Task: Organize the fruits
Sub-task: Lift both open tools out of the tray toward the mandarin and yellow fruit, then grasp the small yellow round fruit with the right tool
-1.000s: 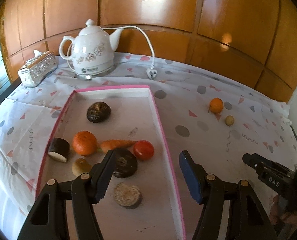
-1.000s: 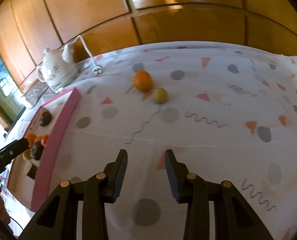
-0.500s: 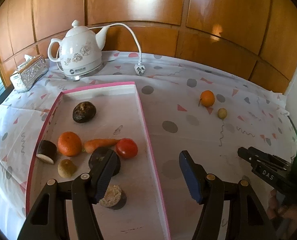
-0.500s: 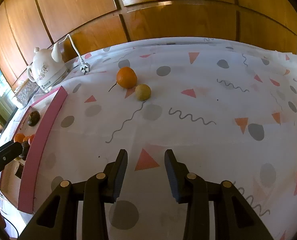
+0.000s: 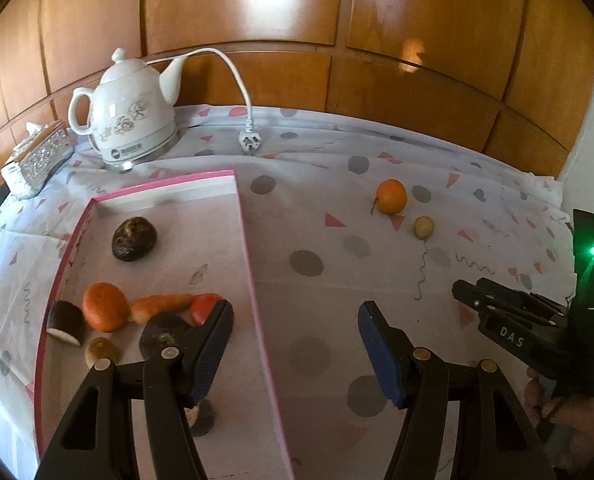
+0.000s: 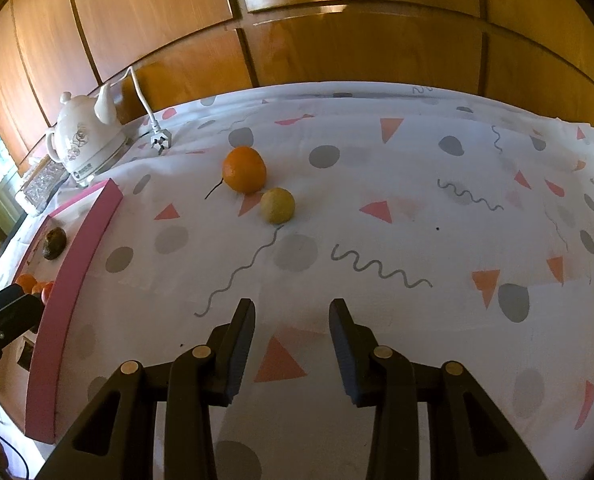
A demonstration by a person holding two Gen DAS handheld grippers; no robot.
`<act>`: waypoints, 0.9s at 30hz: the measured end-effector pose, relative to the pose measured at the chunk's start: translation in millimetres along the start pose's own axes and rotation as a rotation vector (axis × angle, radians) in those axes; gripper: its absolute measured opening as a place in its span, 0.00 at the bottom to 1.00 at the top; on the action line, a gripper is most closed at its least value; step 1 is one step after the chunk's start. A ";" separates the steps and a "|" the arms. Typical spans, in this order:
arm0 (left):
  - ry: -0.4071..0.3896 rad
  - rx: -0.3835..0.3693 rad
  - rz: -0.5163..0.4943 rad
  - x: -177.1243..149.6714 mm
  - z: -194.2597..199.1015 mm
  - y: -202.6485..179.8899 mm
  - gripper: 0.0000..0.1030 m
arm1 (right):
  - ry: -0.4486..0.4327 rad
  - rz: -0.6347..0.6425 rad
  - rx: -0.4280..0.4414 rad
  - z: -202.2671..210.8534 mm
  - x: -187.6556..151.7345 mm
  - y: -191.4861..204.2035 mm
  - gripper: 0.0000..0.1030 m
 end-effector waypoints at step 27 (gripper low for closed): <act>0.100 -0.070 -0.027 -8.2 -52.8 -46.1 0.64 | -0.005 0.035 0.003 -33.9 33.3 5.2 0.38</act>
Point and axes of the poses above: each gripper's, at about its wrist camera, not at the fingertips, and z roughly against the way its jaws point, y to its left, x to its top, the point moved 3 cm from there along -z, roughly the way its jaws point, and after that the axes turned 5 degrees about -y, right-handed, at the moved point
